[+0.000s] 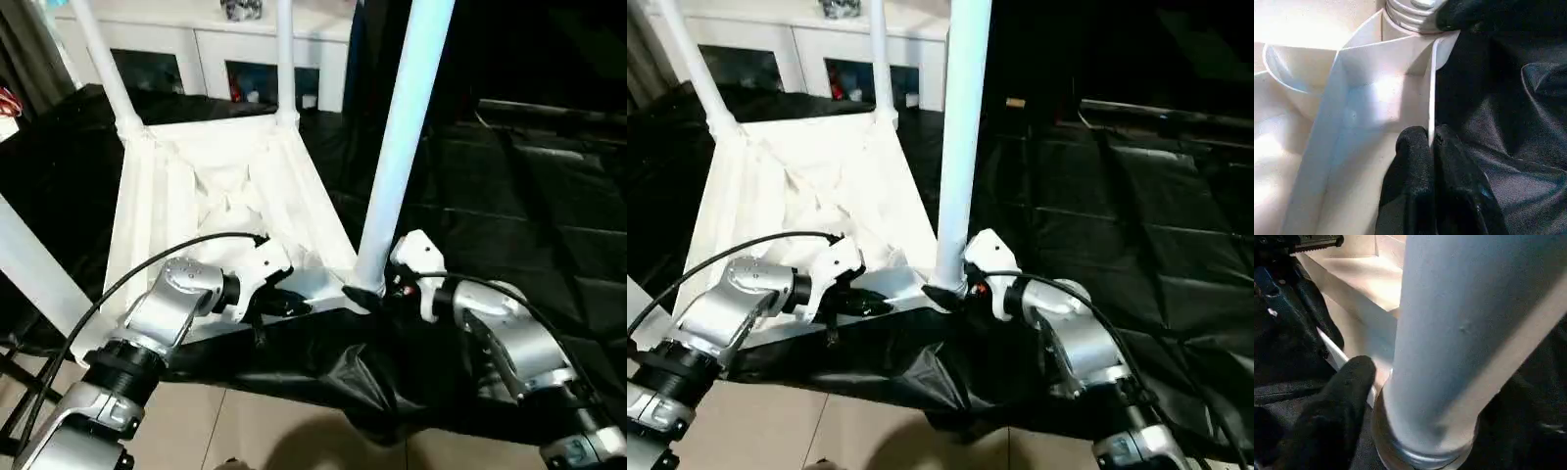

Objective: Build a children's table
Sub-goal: Rotate leg to tighten

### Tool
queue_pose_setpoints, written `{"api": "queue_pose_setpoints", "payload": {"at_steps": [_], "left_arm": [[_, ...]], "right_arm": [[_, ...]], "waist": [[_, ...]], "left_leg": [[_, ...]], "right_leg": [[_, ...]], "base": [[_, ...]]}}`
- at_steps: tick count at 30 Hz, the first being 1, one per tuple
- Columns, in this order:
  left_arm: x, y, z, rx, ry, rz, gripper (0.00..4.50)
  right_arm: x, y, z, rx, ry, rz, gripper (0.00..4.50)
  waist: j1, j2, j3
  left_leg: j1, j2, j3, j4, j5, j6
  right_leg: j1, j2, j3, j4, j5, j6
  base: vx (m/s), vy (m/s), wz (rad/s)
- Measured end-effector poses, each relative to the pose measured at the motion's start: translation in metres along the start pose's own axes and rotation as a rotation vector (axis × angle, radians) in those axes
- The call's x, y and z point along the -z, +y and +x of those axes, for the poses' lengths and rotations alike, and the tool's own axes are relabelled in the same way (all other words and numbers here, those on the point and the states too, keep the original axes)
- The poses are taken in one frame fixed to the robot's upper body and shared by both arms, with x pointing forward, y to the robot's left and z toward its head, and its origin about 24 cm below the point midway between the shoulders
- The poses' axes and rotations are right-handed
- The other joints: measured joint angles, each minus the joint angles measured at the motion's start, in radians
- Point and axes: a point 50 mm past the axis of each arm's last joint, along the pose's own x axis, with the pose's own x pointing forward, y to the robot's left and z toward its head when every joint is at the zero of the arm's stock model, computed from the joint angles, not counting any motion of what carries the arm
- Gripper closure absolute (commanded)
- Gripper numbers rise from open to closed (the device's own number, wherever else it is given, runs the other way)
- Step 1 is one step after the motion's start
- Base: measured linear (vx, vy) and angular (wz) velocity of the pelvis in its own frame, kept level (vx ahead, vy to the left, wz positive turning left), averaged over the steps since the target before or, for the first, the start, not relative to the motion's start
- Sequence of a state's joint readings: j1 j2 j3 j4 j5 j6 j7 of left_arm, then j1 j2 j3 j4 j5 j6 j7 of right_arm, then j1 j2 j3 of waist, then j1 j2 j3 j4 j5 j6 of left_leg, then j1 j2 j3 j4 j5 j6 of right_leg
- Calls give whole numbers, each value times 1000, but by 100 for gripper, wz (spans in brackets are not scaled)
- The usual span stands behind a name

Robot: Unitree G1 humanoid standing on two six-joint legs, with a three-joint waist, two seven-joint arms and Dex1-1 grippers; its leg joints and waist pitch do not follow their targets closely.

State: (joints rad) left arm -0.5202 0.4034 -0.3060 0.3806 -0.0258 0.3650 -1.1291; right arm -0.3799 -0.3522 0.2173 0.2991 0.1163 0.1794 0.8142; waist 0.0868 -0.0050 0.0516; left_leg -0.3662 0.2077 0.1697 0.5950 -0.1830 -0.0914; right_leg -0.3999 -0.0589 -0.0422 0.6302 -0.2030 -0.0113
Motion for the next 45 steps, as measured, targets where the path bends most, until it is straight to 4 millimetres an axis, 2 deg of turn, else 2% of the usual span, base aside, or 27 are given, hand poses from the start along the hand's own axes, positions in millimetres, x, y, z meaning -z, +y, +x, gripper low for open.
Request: {"api": "queue_pose_setpoints", "payload": {"at_steps": [4,6,10,12,20,26,28,32,37,38,40,42,45], "left_arm": [[1,0,-1,-3,2,0,450],[1,1,-1,-7,2,-2,450],[2,2,-3,-14,4,-1,450],[2,2,-3,-17,5,-1,450],[3,5,-1,-47,3,-11,450],[-5,9,14,-119,-5,-56,450],[-12,10,25,-148,-11,-80,450],[-21,12,40,-222,-9,-97,450],[-24,11,49,-238,-13,-100,450],[-25,11,49,-239,-15,-96,450],[-23,11,47,-236,-22,-75,450],[-21,11,43,-228,-26,-51,450],[-15,12,32,-213,-26,-20,450]], "right_arm": [[0,-2,3,2,-4,-2,149],[0,-2,5,-1,-10,-3,179],[-4,-3,8,-3,-29,-16,191],[-4,-3,9,-3,-29,-13,211],[-3,-5,13,19,-41,17,220],[-1,-9,19,169,-59,104,240],[-1,-9,26,265,-73,169,244],[-3,-15,36,450,-65,241,253],[-4,-15,43,529,-56,258,254],[-4,-15,43,530,-59,253,220],[-5,-15,43,522,-68,250,220],[-6,-14,43,493,-74,243,180],[-8,-11,42,389,-76,195,174]], "waist": [[0,0,0],[-1,0,0],[-4,-1,0],[-6,-2,0],[-10,-3,-1],[-2,-6,-1],[0,-10,-2],[1,-12,-3],[2,-13,-10],[2,-12,-10],[1,-9,-10],[1,-8,-10],[-6,-6,-9]], "left_leg": [[0,0,0,0,0,0],[0,0,0,0,0,0],[0,0,0,0,0,0],[0,0,0,0,0,0],[1,0,0,0,0,0],[6,0,0,0,0,0],[7,-1,0,-1,0,0],[8,-1,0,-1,0,0],[8,-1,0,-2,0,0],[8,-1,0,-3,0,0],[7,-2,0,-4,0,0],[7,-1,0,-7,0,0],[7,0,0,-11,0,-1]], "right_leg": [[0,0,0,0,0,0],[0,0,0,0,0,0],[0,0,0,1,1,-1],[0,0,0,1,2,-1],[2,0,0,1,3,-1],[2,0,1,0,5,3],[3,-1,1,0,5,4],[4,-2,2,-2,5,4],[5,-3,2,-4,5,5],[5,-3,2,-4,5,5],[4,-2,2,-5,6,6],[3,-2,2,-6,6,6],[1,0,2,-6,6,6]], "base": [[0,0,0],[0,0,0],[0,0,0],[0,0,0],[0,0,0],[0,0,0],[0,0,0],[0,0,0],[0,0,0],[0,0,0],[0,0,0],[0,0,0],[0,0,0]]}}
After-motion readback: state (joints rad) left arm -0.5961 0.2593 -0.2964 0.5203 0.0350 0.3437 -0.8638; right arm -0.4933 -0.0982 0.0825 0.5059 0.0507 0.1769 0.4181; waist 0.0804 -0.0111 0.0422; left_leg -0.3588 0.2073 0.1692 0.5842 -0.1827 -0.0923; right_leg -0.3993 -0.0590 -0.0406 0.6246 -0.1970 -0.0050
